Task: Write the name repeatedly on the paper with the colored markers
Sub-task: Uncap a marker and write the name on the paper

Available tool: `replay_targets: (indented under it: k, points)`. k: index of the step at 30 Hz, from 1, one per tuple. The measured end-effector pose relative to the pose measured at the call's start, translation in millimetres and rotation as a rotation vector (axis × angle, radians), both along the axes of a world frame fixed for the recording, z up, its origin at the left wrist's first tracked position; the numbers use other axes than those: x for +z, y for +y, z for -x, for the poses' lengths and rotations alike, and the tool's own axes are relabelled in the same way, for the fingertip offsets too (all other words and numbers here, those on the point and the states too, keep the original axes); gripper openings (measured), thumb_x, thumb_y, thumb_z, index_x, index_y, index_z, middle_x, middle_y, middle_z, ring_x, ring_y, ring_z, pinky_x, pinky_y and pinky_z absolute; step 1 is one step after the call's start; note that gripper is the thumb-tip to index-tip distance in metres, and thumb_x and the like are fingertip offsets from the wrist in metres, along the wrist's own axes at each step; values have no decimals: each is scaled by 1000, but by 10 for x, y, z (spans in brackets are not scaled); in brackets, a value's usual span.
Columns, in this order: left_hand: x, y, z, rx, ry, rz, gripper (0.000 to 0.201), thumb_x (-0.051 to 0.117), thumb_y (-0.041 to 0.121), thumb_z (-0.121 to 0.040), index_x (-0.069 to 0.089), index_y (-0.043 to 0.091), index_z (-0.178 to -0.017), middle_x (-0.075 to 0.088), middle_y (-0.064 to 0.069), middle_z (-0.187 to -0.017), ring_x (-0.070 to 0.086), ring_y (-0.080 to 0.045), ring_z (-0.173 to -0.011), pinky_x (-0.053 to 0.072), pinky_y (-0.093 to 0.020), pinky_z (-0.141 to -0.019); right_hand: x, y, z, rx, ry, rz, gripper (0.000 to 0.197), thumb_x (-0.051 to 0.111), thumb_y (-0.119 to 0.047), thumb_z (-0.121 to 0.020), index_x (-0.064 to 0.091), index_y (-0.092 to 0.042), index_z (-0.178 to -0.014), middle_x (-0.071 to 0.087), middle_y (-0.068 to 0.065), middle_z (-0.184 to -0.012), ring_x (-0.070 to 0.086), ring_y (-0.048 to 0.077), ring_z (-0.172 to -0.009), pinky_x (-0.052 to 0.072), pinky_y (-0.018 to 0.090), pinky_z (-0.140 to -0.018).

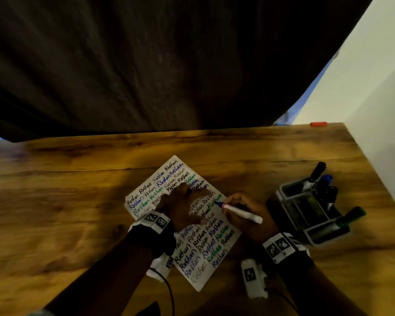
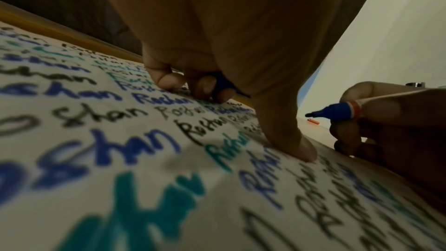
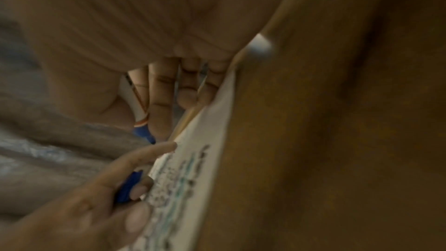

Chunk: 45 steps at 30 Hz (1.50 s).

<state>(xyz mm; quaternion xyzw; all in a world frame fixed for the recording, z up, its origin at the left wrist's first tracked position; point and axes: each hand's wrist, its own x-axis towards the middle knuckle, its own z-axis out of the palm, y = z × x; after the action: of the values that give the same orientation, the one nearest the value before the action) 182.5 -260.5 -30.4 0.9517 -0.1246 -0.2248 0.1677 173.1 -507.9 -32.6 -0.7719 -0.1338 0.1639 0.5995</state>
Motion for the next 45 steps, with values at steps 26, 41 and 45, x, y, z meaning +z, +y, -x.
replay_targets:
  k: [26,41,45]
  points:
    - [0,25,-57,43,43,68,80,65,77,-73,19,69,-138,30,8,-115,39,-26,-121,38,-50,-101,-152,35,23,-83,-145,260,23,74,-18,-73,57,-33,-75,61,-14,-72,61,-1,-67,51,18,-57]
    - [-4,14,-60,42,43,68,80,66,76,-73,21,67,-139,26,8,-109,40,-27,-118,41,-50,-99,-22,65,42,-128,-179,295,22,68,-29,-72,65,-8,-81,57,-14,-69,56,-4,-62,41,8,-55]
    - [3,14,-61,36,32,63,79,66,74,-75,23,65,-141,29,6,-112,39,-26,-119,39,-47,-100,10,61,37,-127,-149,287,13,72,-12,-80,65,-4,-88,58,-10,-74,57,-5,-64,44,8,-53]
